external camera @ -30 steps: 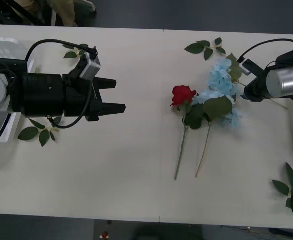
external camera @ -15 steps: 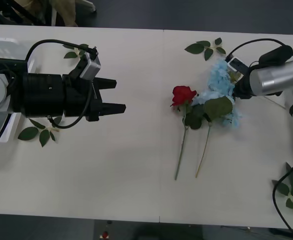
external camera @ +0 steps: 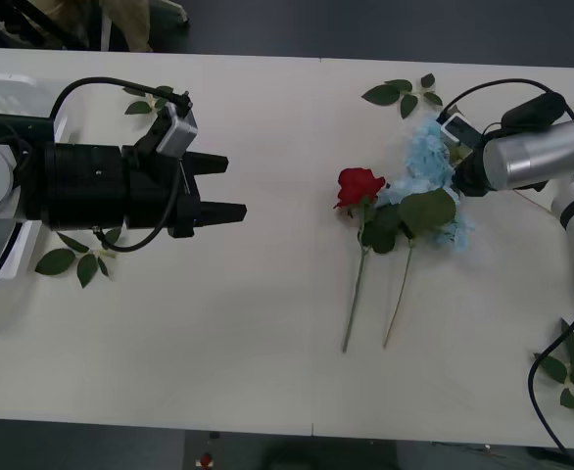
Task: Put the red flowers into the right box and the blue flowers into the left box
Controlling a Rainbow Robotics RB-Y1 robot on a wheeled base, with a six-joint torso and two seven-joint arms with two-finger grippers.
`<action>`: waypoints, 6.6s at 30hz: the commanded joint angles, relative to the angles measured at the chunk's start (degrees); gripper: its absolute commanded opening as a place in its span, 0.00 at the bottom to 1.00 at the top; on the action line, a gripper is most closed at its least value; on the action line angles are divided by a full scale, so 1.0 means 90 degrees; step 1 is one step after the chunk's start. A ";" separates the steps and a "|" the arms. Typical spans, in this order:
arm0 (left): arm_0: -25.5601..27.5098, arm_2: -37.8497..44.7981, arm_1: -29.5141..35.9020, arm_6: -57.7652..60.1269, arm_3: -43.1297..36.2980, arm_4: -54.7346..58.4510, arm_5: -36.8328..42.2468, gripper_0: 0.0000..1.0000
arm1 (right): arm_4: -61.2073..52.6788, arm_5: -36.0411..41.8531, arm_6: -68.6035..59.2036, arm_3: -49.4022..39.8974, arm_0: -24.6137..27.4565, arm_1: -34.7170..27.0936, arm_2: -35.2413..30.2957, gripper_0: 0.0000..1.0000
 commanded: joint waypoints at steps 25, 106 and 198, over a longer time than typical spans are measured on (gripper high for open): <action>-0.0073 0.0115 0.0033 -0.0187 -0.0154 -0.0016 -0.0034 0.80 | -0.2405 0.2668 0.0303 -0.1090 -0.0248 -0.1476 -0.2104 0.00; -0.0122 -0.0998 -0.0904 -0.0217 0.0803 0.1498 -0.0962 0.33 | -0.8176 -0.0252 0.0430 -0.7252 0.3219 0.0340 -0.0737 0.00; 0.1324 0.0721 0.4828 -0.0002 0.3430 0.0492 -0.1821 0.00 | -0.2649 0.3987 -0.8184 -0.8834 0.3853 -0.0627 -0.1021 1.00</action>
